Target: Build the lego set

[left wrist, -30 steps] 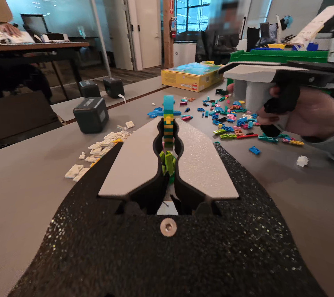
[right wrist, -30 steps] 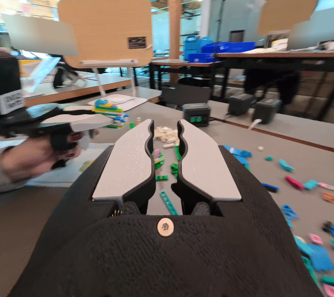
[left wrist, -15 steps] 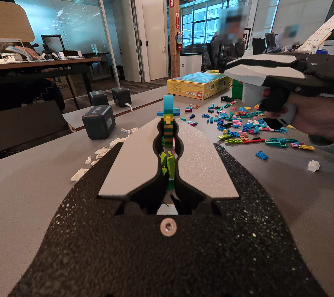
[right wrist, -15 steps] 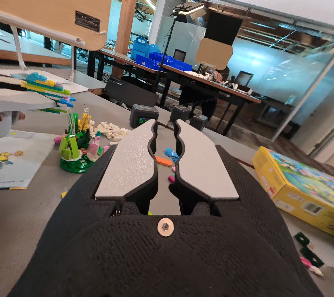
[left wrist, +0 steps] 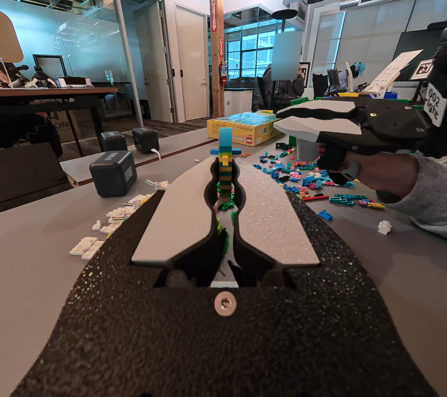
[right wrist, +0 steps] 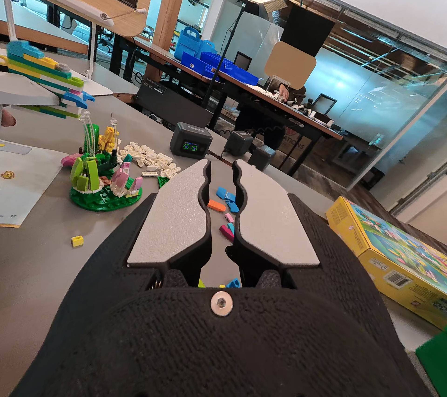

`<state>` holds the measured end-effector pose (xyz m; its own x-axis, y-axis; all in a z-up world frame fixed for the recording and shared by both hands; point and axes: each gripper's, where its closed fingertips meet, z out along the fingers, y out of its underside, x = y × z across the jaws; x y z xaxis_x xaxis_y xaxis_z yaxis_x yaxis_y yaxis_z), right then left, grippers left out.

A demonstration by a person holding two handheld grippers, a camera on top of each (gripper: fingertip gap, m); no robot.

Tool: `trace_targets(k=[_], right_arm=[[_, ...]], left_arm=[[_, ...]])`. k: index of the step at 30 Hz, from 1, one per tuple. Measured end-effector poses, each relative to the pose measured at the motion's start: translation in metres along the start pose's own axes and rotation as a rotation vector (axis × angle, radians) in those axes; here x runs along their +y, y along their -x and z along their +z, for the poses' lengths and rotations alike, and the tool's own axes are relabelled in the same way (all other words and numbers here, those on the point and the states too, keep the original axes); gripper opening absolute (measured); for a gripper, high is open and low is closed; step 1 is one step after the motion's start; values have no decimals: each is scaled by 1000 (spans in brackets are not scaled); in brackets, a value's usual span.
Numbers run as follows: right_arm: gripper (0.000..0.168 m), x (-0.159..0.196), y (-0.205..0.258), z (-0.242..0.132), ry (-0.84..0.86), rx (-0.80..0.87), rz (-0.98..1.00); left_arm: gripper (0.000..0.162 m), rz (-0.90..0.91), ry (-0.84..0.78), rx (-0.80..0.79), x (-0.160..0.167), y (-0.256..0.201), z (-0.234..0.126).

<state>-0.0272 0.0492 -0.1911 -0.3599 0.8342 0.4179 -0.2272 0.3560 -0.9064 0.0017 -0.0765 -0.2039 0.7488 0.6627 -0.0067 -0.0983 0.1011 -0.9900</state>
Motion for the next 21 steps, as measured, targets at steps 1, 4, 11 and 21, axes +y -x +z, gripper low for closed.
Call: trace_targets(k=[1,4,11,21], right_arm=[[16,2,-1,0,3,2,6],[16,7,-7,0,23,17,19],[16,13,-10,0,50,33,-58],[16,25,57,-1,103,-330,-145]], left_arm=[[8,-3,-5,1,-1,-1,0],[8,19,-15,1,-3,-4,-2],[8,89,-29,-15,-1,-5,-3],[8,84,-61,-22,-6,-7,-3]])
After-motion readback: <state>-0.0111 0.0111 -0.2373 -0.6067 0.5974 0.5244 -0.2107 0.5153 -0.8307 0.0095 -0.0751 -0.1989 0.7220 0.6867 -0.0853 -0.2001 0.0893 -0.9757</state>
